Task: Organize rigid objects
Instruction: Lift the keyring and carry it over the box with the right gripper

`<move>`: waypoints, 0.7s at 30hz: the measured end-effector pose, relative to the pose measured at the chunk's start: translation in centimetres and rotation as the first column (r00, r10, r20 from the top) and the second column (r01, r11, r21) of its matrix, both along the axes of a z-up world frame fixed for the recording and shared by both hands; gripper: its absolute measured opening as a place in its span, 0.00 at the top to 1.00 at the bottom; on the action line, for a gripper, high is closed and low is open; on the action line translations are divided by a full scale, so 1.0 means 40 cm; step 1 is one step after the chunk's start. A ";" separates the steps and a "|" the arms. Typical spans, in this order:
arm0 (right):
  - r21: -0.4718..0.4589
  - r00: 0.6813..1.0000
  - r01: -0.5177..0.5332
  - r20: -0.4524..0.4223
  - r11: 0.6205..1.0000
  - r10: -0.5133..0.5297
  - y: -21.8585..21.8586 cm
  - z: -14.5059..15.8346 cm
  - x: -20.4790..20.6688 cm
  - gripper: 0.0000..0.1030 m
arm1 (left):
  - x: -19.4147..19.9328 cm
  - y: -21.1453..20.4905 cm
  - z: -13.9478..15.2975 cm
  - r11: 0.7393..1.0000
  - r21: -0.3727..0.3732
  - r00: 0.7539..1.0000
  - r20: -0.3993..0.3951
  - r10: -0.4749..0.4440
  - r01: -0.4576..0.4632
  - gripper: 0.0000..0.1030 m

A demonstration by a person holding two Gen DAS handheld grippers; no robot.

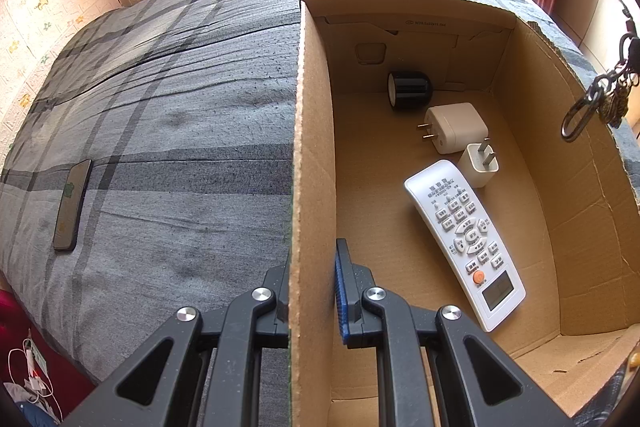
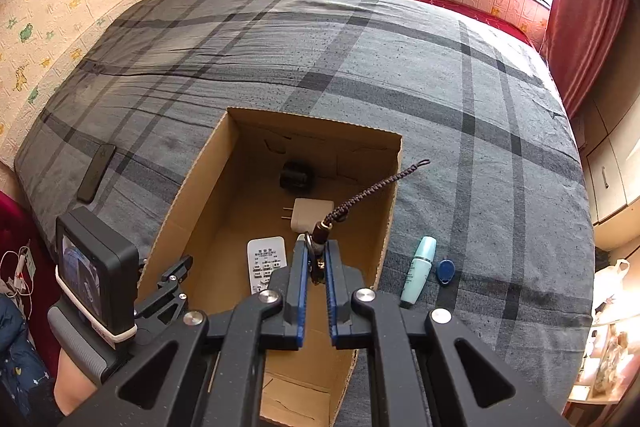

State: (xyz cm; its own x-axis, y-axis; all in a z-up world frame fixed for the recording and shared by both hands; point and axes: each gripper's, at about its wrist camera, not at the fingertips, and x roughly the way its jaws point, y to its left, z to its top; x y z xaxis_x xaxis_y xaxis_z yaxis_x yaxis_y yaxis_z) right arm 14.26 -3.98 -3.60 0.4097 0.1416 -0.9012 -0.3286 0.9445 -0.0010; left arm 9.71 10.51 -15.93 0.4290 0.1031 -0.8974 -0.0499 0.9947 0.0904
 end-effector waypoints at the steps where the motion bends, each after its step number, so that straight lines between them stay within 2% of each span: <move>1: -0.009 1.000 -0.003 -0.010 1.000 0.003 0.007 -0.014 0.002 0.94 | 0.000 0.000 0.000 1.000 0.000 1.000 0.000 -0.001 0.001 0.85; 12: -0.087 0.995 -0.003 -0.100 0.996 -0.006 0.038 -0.154 0.031 0.94 | -0.001 0.000 0.000 1.000 0.000 1.000 0.000 -0.002 0.002 0.85; 21: -0.119 0.989 0.005 -0.145 0.993 -0.022 0.049 -0.231 0.050 0.94 | 0.000 -0.003 0.000 1.000 0.004 1.000 0.000 -0.002 0.002 0.85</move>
State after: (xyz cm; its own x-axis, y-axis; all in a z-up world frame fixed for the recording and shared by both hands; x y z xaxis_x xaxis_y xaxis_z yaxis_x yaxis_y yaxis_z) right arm 16.25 -2.02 -12.82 0.2736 0.0259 -0.9615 -0.3208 0.9448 -0.0659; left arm 9.69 10.41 -15.94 0.4294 0.1055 -0.8969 -0.0482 0.9944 0.0939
